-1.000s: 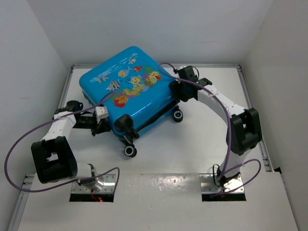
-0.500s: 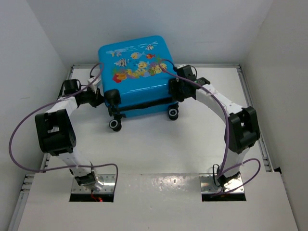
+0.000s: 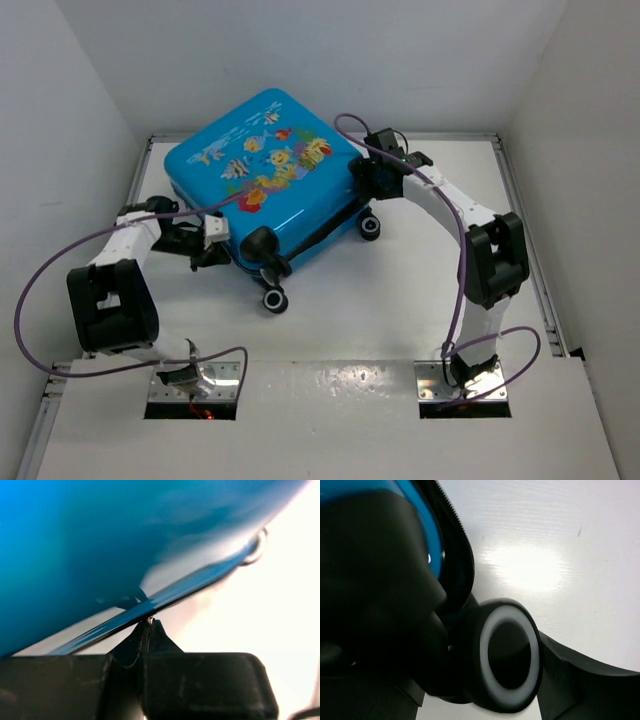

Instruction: Pack the luggage

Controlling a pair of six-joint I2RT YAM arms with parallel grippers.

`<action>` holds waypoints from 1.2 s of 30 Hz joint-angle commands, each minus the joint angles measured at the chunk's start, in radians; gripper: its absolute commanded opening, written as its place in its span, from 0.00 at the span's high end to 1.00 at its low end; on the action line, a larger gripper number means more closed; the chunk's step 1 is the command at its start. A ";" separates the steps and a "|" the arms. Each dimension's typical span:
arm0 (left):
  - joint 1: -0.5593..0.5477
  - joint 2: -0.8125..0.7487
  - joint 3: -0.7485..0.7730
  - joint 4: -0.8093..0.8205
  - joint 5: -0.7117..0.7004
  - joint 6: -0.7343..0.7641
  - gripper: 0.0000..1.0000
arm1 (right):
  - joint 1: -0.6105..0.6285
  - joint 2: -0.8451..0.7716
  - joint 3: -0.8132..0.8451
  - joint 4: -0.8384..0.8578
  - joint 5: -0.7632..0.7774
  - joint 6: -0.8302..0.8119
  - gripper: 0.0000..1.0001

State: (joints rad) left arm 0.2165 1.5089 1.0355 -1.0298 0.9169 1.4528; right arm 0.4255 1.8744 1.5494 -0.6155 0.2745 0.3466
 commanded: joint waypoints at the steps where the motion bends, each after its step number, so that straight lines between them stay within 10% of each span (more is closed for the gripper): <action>1: -0.058 -0.104 -0.031 -0.176 0.290 0.062 1.00 | 0.059 0.035 0.060 0.060 -0.113 0.104 1.00; 6: -0.117 -0.138 -0.031 0.091 0.303 -0.219 1.00 | 0.059 0.029 0.071 0.097 -0.159 0.062 0.86; 9: -0.172 -0.122 -0.006 0.247 0.289 -0.348 1.00 | 0.036 0.016 0.124 0.099 -0.167 0.002 0.33; 12: -0.186 -0.087 0.020 0.295 0.289 -0.417 0.64 | 0.000 -0.047 0.179 0.082 -0.169 -0.026 0.17; 13: -0.195 -0.075 0.020 0.333 0.289 -0.437 0.55 | -0.028 -0.087 0.190 0.063 -0.176 -0.034 0.20; 14: -0.195 -0.075 0.020 0.352 0.289 -0.469 0.19 | -0.056 -0.112 0.183 0.063 -0.198 -0.034 0.26; 20: -0.184 -0.075 0.050 0.361 0.252 -0.460 0.13 | -0.160 -0.377 -0.109 0.001 -0.261 0.035 0.99; 26: -0.102 -0.147 0.129 0.427 0.249 -0.592 0.36 | -0.231 -0.477 -0.382 -0.024 -0.271 0.287 1.00; 31: 0.067 -0.243 0.112 0.749 0.010 -1.242 0.74 | -0.209 -0.298 -0.319 0.060 -0.305 0.431 1.00; 36: 0.113 -0.140 0.228 0.887 -0.321 -1.496 0.63 | -0.206 -0.140 -0.198 0.134 -0.325 0.508 1.00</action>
State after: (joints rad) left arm 0.3321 1.3025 1.1732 -0.3145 0.8425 0.2203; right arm 0.2161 1.6993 1.2572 -0.5777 -0.0273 0.7647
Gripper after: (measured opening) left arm 0.337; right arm 0.001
